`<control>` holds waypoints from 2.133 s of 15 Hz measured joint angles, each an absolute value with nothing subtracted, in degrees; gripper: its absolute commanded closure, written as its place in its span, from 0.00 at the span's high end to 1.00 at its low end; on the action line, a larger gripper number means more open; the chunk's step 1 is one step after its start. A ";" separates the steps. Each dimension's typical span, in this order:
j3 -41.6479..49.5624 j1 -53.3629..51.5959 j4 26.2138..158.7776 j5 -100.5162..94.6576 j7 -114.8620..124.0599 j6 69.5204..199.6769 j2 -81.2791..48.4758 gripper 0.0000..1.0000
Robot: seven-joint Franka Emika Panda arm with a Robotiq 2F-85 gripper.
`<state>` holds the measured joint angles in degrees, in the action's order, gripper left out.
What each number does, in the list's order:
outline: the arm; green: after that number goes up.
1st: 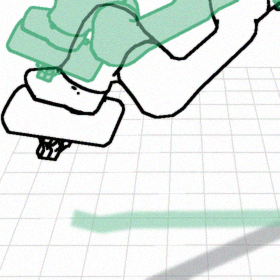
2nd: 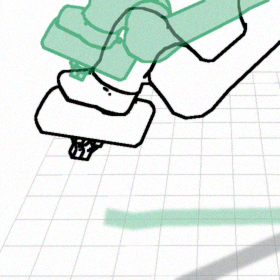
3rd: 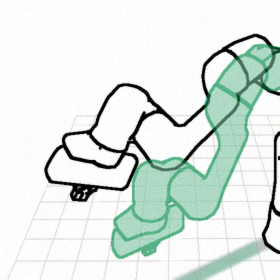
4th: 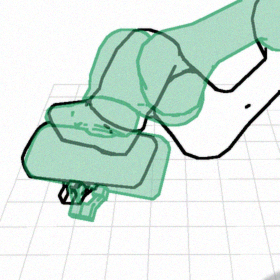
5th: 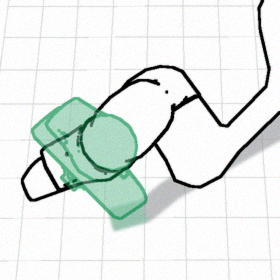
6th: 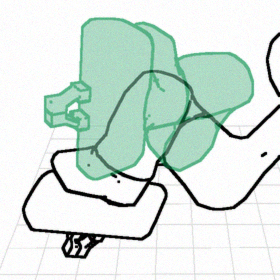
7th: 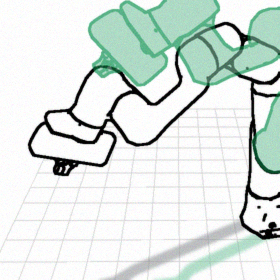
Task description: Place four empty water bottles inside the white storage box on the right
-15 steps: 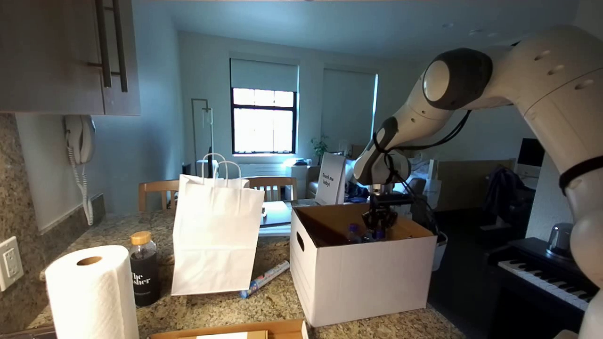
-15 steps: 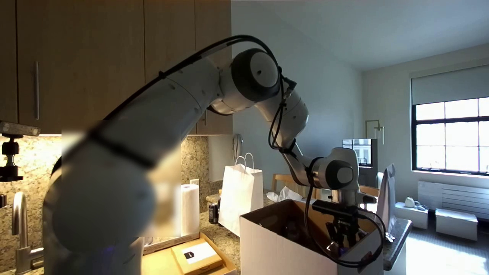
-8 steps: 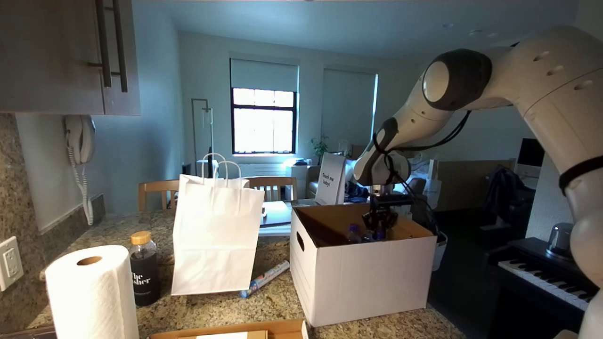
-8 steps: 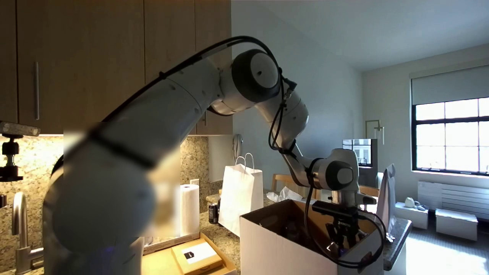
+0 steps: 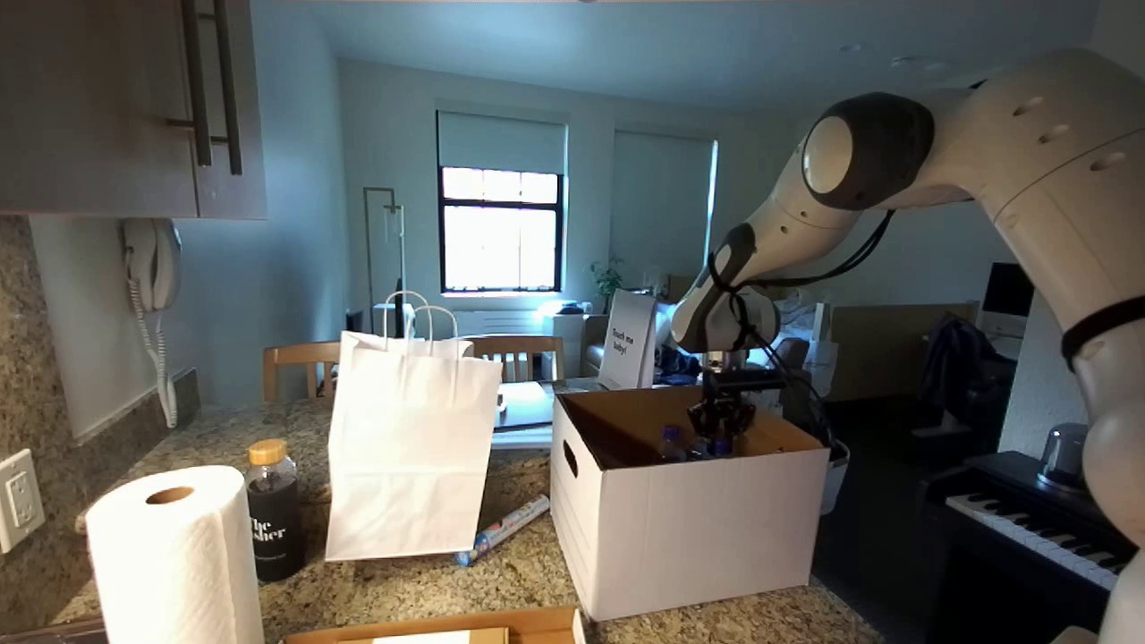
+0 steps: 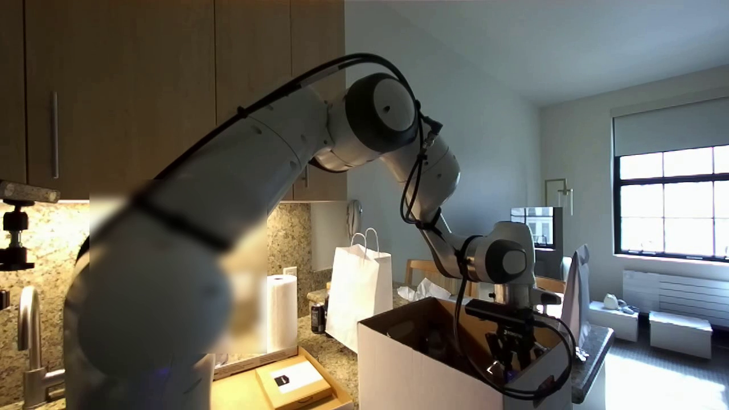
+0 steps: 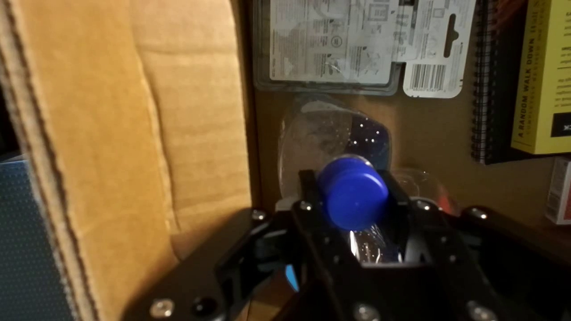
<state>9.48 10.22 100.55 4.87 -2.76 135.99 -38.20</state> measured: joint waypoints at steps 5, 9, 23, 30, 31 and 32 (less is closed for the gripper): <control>9.40 10.22 100.63 4.87 -2.76 135.98 -38.35 0.80; 9.21 10.22 100.69 4.86 -2.76 135.88 -38.51 1.00; 6.32 12.24 102.69 5.60 -7.69 127.18 -24.61 1.00; 6.33 12.58 107.00 5.64 -11.34 121.57 -15.64 1.00; 6.33 12.56 107.79 5.61 -11.82 120.73 -14.60 1.00; 6.35 12.52 108.59 5.55 -11.95 120.32 -13.69 1.00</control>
